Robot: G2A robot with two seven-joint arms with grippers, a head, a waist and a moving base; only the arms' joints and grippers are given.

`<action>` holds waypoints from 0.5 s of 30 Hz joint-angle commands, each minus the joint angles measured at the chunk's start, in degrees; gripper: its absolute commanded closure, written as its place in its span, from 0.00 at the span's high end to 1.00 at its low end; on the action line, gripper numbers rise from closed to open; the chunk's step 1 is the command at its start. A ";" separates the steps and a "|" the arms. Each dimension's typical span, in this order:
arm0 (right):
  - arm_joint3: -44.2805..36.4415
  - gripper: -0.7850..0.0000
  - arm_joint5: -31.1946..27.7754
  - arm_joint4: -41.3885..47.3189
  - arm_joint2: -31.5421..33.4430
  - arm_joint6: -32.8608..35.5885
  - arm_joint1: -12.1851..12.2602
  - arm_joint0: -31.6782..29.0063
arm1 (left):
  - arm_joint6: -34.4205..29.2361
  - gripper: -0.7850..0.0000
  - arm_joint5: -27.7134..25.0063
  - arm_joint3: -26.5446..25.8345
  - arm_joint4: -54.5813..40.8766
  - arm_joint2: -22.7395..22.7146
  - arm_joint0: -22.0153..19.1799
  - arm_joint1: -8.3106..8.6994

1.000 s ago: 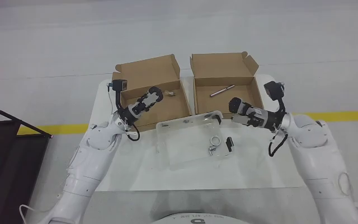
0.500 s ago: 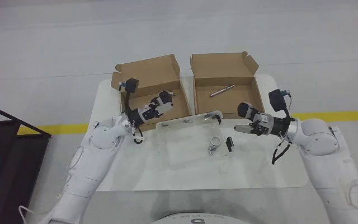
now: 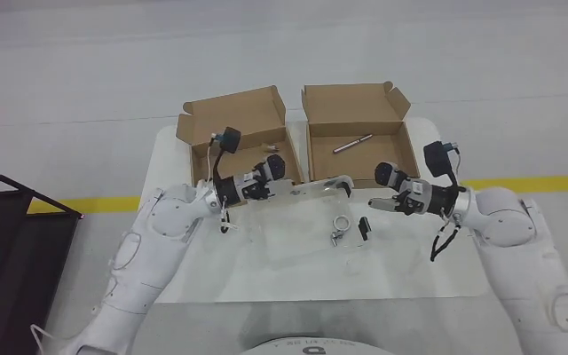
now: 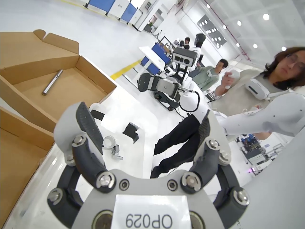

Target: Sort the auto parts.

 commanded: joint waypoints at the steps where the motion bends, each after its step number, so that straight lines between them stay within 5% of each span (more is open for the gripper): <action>1: -0.89 1.00 -0.89 -0.74 0.06 -1.97 0.00 -0.36 | -0.08 1.00 3.79 -2.32 12.71 2.57 -0.74 -0.22; 6: 1.00 1.00 -3.32 1.96 4.57 -5.17 0.61 -1.45 | -0.79 1.00 6.97 -2.25 19.34 10.26 -3.14 -1.35; 15: 2.00 1.00 -8.15 3.04 12.03 -10.74 1.42 -4.94 | 2.29 1.00 8.21 6.51 26.02 18.62 -10.33 -3.70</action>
